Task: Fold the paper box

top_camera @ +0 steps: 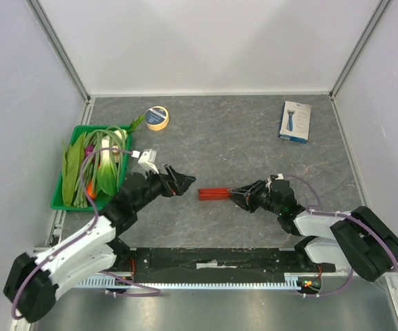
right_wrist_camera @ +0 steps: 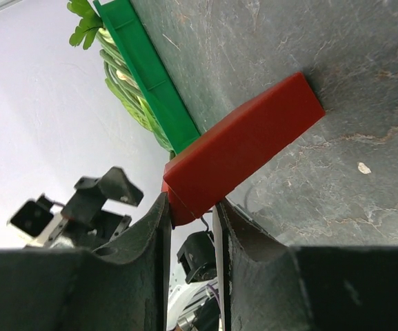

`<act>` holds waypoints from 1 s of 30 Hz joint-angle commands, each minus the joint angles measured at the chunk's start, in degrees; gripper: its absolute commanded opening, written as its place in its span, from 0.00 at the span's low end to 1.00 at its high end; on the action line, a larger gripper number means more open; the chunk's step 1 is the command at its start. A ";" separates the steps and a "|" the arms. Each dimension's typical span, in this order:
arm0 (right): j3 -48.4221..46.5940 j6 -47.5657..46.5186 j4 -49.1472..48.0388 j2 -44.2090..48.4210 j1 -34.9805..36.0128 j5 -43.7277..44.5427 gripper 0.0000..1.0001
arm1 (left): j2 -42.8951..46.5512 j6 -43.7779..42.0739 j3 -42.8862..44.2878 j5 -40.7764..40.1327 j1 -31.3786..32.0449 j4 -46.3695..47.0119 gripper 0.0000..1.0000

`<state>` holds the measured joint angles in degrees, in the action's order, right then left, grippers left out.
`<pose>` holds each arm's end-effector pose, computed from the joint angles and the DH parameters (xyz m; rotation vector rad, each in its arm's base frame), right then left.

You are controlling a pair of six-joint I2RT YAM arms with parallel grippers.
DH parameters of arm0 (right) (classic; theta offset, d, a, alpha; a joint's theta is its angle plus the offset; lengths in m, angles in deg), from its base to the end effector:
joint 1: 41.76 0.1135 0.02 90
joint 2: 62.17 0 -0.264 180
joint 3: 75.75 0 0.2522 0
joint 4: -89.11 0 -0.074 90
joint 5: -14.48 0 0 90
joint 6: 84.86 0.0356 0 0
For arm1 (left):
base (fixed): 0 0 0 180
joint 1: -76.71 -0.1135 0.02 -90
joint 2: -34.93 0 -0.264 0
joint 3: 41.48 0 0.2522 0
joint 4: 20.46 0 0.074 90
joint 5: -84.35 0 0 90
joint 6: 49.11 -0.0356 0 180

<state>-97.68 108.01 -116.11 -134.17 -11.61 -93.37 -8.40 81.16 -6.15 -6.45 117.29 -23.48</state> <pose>0.1659 0.1090 0.1258 1.2659 2.1380 1.6034 0.1410 -0.1202 0.2386 -0.0057 1.8765 -0.9927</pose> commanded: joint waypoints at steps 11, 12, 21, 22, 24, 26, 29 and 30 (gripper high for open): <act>-1.24 -3.20 12.97 -1.03 -0.09 5.54 0.26 | -22.66 15.80 -2.93 28.82 -9.02 22.12 0.88; -1.24 -3.29 12.97 -1.03 -0.09 5.45 0.26 | -23.63 15.98 -2.67 29.44 -9.55 22.48 0.86; -1.94 -4.08 13.23 -1.91 -0.18 5.54 0.26 | -33.39 19.14 -2.40 34.55 -12.54 29.42 0.75; -1.94 -4.08 13.14 -2.08 -0.09 5.63 0.26 | -33.83 19.14 -2.14 34.81 -12.54 29.95 0.74; -2.21 -4.17 12.88 -2.61 -0.18 5.45 0.25 | -35.41 19.05 -1.87 35.07 -12.63 30.74 0.73; -2.38 -4.17 12.70 -3.05 -0.18 5.45 0.26 | -37.08 19.14 -1.61 35.86 -12.63 32.40 0.71; -2.56 -4.43 12.70 -3.49 -0.18 5.54 0.25 | -40.68 20.28 -2.22 37.18 -12.80 36.96 0.65; -2.65 -4.35 12.70 -3.66 -0.18 5.45 0.25 | -42.26 20.72 -2.40 37.36 -12.80 38.11 0.64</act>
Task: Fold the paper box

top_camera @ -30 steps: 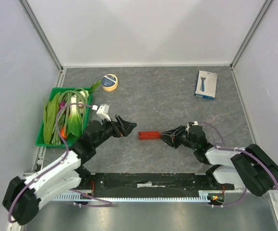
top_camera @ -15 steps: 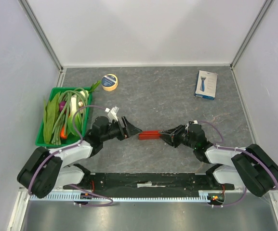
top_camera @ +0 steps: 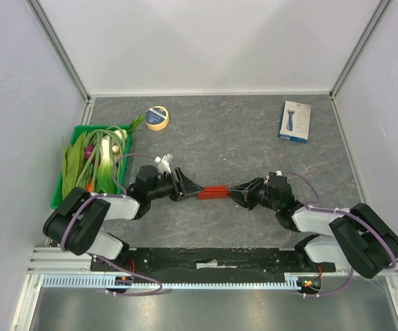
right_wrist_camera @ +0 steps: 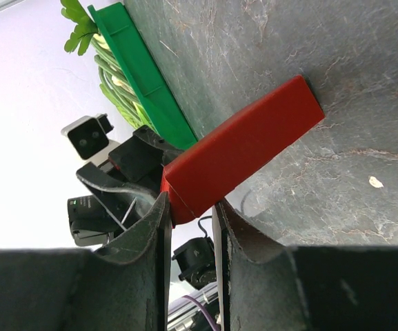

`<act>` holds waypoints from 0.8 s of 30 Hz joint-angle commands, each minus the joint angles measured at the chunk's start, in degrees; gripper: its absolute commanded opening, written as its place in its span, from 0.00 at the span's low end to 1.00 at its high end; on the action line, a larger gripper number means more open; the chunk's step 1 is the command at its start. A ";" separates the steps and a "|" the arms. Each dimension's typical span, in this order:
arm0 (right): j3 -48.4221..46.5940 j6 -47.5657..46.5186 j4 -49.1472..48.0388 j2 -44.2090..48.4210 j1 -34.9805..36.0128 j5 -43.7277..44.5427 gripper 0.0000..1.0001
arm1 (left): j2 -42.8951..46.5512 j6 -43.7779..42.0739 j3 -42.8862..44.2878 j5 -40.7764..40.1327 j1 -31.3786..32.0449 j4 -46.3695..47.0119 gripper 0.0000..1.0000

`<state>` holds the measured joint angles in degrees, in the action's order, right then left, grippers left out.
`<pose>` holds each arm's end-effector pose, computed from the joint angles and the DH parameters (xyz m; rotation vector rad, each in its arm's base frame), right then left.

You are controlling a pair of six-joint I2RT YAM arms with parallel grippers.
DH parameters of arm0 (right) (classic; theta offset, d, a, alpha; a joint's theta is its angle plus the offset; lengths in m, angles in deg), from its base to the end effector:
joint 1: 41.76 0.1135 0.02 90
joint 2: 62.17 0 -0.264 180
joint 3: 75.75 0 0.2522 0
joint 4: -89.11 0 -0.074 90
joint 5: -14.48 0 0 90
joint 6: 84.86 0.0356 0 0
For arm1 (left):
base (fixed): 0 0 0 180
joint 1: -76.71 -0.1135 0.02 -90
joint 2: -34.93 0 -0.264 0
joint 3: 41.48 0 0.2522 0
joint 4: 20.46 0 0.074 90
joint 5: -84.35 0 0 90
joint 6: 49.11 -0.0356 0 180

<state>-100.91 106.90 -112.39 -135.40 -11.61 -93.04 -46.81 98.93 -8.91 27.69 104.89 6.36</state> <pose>0.1753 0.1142 0.1304 1.2669 2.1624 1.5647 0.2049 -0.1320 0.1445 -0.1399 2.2329 -1.4840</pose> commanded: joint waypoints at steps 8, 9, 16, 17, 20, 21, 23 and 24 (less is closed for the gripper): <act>0.06 -3.40 9.16 -3.32 -0.09 5.04 0.25 | -10.63 4.19 -0.44 4.19 -0.67 14.35 0.60; -0.03 -3.49 9.25 -3.50 -0.18 5.04 0.25 | -11.34 4.19 -0.44 4.27 -0.76 15.14 0.59; 0.15 -3.76 7.67 -6.22 -0.18 5.04 0.25 | -15.55 3.92 -1.67 4.71 -1.55 18.04 0.48; 0.50 -3.76 7.06 -6.74 -0.18 4.95 0.25 | -16.26 3.66 -1.76 4.71 -1.73 18.22 0.45; 1.02 -4.02 5.56 -8.59 -0.18 4.77 0.25 | -18.02 2.87 -1.76 4.63 -1.99 18.49 0.40; 1.11 -4.19 4.78 -9.38 -0.27 4.69 0.25 | -19.59 2.43 -1.58 4.71 -1.99 18.92 0.38; 1.46 -5.51 4.59 -9.82 -0.44 4.51 0.25 | -21.18 2.25 -1.67 4.89 -2.08 19.80 0.32; 1.64 -6.38 4.77 -10.00 -0.36 4.51 0.25 | -22.58 1.99 -1.84 4.89 -2.08 20.15 0.30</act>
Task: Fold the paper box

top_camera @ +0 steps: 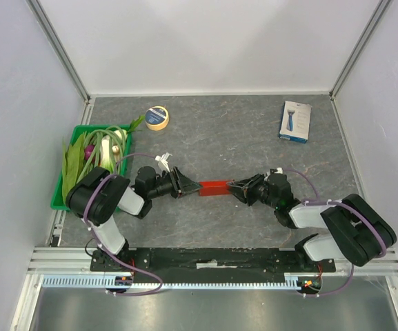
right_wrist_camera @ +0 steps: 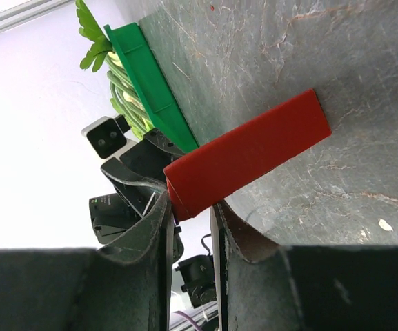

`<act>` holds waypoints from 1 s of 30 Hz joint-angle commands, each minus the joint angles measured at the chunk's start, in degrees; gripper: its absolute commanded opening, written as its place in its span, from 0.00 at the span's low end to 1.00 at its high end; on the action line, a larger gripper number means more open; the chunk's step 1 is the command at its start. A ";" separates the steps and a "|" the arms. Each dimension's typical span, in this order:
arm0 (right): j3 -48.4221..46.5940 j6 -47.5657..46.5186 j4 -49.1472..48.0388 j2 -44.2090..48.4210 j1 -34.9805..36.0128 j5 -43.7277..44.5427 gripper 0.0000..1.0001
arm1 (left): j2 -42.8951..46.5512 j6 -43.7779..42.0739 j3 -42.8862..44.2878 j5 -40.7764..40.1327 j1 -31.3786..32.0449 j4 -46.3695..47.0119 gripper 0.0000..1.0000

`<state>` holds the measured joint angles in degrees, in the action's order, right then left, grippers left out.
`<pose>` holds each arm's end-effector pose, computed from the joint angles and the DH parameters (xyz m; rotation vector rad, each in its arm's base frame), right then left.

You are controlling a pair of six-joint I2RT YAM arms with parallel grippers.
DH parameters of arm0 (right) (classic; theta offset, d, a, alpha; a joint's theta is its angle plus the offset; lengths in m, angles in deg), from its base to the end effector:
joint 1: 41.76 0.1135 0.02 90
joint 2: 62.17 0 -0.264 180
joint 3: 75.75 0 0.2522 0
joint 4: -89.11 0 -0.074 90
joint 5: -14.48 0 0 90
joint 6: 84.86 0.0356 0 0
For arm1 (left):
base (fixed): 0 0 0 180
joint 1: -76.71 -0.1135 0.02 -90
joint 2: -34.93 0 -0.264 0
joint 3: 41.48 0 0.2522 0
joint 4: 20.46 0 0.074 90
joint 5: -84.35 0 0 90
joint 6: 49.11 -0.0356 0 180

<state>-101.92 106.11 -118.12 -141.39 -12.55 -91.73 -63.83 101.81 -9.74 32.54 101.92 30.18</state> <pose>0.1868 0.1158 0.1242 1.2641 2.1224 1.5470 0.2227 -0.1292 0.1135 -0.1246 2.1412 -1.5861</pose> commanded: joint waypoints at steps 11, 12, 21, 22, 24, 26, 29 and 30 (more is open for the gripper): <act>4.93 -17.54 2.33 -11.29 -3.63 -0.05 0.24 | -8.64 -5.11 -0.67 -2.25 0.89 -6.56 0.12; 4.93 -18.43 1.54 -12.18 -3.90 -0.49 0.14 | -8.55 -5.64 -0.40 -2.51 0.89 -8.48 0.12; 7.57 -17.38 -22.73 -29.67 -7.94 -8.66 0.00 | -10.57 -6.08 0.48 -2.42 0.54 -8.85 0.10; 7.66 -17.38 -22.55 -29.50 -8.12 -8.67 0.00 | -10.66 -6.08 0.48 -2.42 0.45 -8.85 0.10; 7.48 -17.73 -21.06 -28.80 -8.21 -8.32 0.00 | -10.84 -6.17 0.48 -2.60 0.36 -9.03 0.09; 6.96 -17.47 -20.79 -29.41 -8.38 -8.84 0.00 | -10.93 -6.35 0.65 -2.69 0.36 -9.29 0.09; 6.51 -17.30 -22.54 -31.42 -9.43 -10.68 0.00 | -11.28 -6.43 0.74 -2.78 0.36 -9.38 0.09; 6.69 -16.95 -24.03 -32.13 -9.61 -11.12 0.00 | -11.37 -6.52 0.66 -2.69 0.36 -9.21 0.09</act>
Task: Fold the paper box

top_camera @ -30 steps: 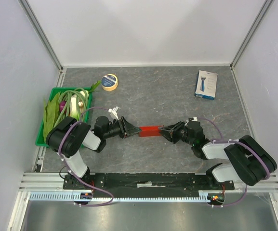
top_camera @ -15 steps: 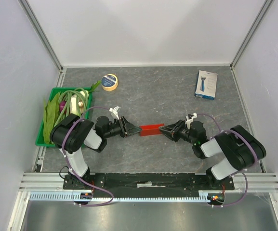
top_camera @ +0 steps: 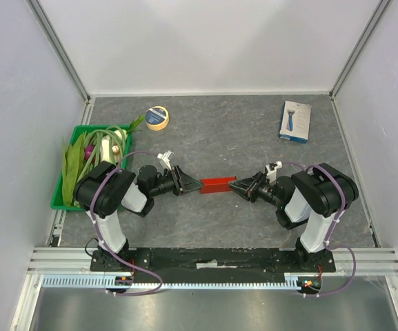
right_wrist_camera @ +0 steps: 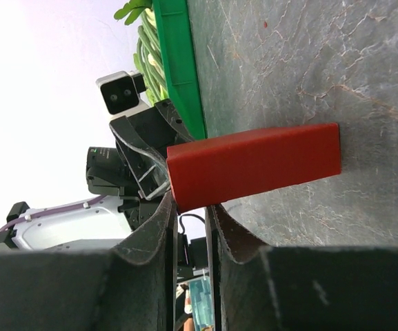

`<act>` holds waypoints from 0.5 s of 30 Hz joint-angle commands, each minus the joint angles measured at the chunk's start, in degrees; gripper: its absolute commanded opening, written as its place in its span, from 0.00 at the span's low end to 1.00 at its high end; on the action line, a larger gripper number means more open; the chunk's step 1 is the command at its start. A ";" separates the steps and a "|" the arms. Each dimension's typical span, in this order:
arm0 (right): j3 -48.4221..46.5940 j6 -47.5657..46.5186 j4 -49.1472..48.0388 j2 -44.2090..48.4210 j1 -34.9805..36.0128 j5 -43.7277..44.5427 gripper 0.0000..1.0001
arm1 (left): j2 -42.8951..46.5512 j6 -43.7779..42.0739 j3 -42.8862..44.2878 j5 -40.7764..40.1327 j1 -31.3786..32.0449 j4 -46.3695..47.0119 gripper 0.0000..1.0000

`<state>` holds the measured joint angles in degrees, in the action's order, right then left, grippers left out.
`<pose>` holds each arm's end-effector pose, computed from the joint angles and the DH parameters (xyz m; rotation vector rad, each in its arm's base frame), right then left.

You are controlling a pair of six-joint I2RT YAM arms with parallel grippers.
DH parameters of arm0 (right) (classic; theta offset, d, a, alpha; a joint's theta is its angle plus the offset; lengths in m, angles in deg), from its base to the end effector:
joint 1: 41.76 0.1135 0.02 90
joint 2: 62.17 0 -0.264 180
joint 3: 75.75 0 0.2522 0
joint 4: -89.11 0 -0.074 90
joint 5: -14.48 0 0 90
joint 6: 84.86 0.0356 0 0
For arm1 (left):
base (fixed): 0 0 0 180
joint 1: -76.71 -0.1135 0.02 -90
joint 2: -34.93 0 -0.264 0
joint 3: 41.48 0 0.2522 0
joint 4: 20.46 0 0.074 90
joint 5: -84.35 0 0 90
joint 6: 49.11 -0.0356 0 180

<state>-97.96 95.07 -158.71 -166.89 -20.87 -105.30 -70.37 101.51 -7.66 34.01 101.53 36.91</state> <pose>0.2006 0.0955 0.0922 0.8656 2.0465 1.7113 0.2338 -0.1332 0.1043 -0.0806 2.1037 -1.6090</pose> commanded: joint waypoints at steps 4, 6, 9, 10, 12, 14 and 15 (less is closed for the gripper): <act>3.43 -7.40 11.37 -9.26 -2.34 -0.54 0.00 | -3.61 -7.53 -1.51 -4.24 0.76 -17.25 0.09; 3.35 -9.93 10.74 -9.01 -2.43 -1.77 0.00 | -1.85 -9.55 -1.77 -5.11 0.93 -20.05 0.09; 2.47 -12.23 14.25 -7.08 -2.43 -4.05 0.00 | 2.80 -12.36 -2.38 -6.78 1.37 -23.22 0.08; 3.78 -12.32 14.34 -5.33 -2.34 -3.71 0.00 | 4.12 -12.80 -2.74 -7.48 1.63 -25.50 0.09; 5.27 -12.67 16.36 -3.13 -2.34 -4.05 0.06 | 8.78 -15.08 -3.18 -10.11 3.12 -29.37 0.09; 6.42 -12.67 18.72 1.09 -2.34 -4.23 0.13 | 13.16 -16.85 -3.35 -12.05 5.58 -34.73 0.12; 7.21 -12.94 20.22 2.93 -2.34 -4.41 0.15 | 14.75 -17.02 -3.53 -13.89 6.46 -35.96 0.13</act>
<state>-95.86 89.41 -159.91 -165.78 -22.95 -112.19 -59.61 93.59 -8.67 30.36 104.81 22.53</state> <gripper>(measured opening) 0.229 0.407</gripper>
